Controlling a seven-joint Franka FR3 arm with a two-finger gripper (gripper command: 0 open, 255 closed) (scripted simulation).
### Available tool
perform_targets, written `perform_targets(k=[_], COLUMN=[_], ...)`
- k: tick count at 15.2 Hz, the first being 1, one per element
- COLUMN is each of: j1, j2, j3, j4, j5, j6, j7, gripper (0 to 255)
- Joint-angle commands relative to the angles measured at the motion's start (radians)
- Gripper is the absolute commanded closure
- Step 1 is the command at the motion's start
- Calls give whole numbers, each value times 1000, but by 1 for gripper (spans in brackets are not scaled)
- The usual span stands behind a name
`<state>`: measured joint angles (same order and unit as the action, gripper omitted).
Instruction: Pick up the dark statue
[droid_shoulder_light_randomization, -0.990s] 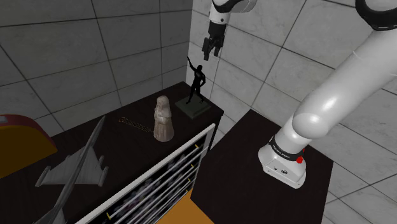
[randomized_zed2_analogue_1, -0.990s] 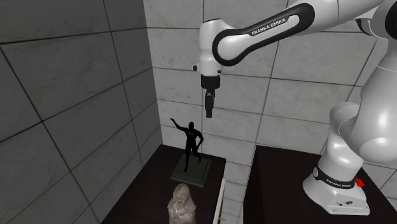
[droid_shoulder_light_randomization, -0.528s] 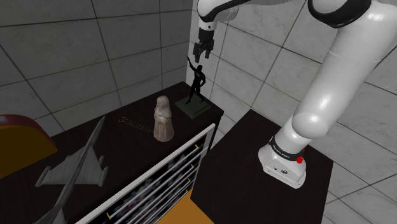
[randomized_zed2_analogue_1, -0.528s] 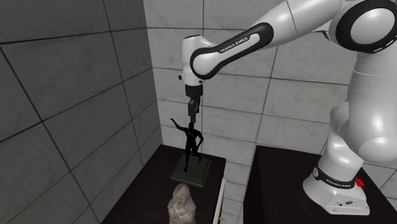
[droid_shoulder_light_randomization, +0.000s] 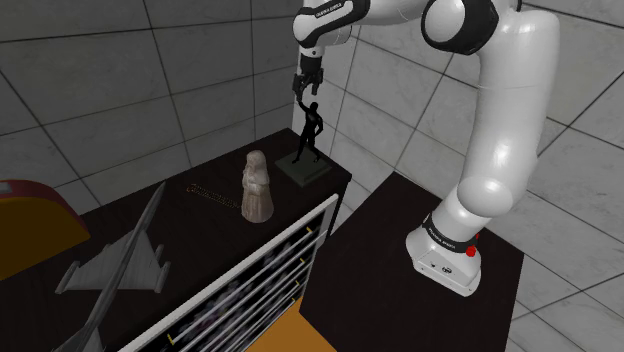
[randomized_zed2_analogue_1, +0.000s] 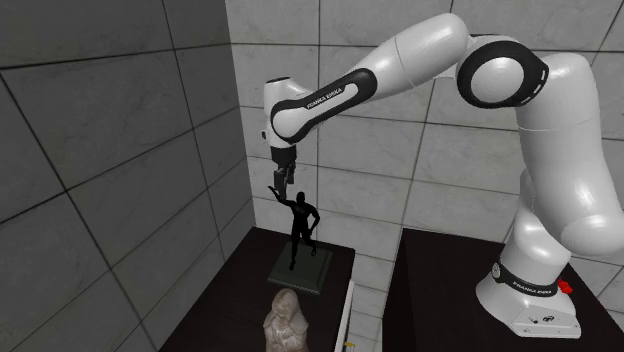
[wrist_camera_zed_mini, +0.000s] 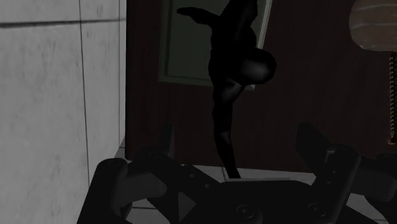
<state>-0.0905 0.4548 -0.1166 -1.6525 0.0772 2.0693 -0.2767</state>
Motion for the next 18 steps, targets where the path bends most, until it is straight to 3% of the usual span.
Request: perform_targets(k=[1,9,10,18], j1=[-2,-3,-4,-4], j2=[50,91,91,91], j3=[2,5,5,5], j4=[46,18,21,19], j5=[2,9,9,9], j6=[3,72,70,72], j7=[2,-2,-3,-3], gripper=[0,0,255,255])
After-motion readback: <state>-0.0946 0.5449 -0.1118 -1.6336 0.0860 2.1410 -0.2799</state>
